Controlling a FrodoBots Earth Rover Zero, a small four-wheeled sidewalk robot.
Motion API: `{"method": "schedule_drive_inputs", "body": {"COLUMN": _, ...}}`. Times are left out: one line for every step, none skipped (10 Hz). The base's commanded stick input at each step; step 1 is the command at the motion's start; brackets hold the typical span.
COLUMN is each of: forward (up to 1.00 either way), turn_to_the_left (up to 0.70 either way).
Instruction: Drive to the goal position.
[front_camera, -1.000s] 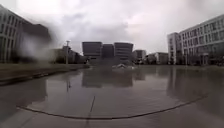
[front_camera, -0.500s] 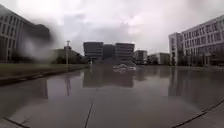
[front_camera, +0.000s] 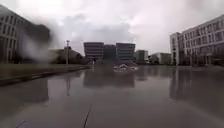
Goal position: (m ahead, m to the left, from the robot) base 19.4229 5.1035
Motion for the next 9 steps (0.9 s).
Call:
{"method": "schedule_drive_inputs", "body": {"forward": 0.70, "turn_to_the_left": 0.00}}
{"method": "schedule_drive_inputs", "body": {"forward": 0.70, "turn_to_the_left": 0.00}}
{"method": "schedule_drive_inputs", "body": {"forward": 0.70, "turn_to_the_left": 0.00}}
{"method": "schedule_drive_inputs", "body": {"forward": 0.70, "turn_to_the_left": 0.00}}
{"method": "schedule_drive_inputs", "body": {"forward": 0.70, "turn_to_the_left": 0.00}}
{"method": "schedule_drive_inputs", "body": {"forward": 0.70, "turn_to_the_left": 0.00}}
{"method": "schedule_drive_inputs", "body": {"forward": 0.70, "turn_to_the_left": 0.00}}
{"method": "schedule_drive_inputs", "body": {"forward": 0.70, "turn_to_the_left": 0.00}}
{"method": "schedule_drive_inputs", "body": {"forward": 0.70, "turn_to_the_left": 0.00}}
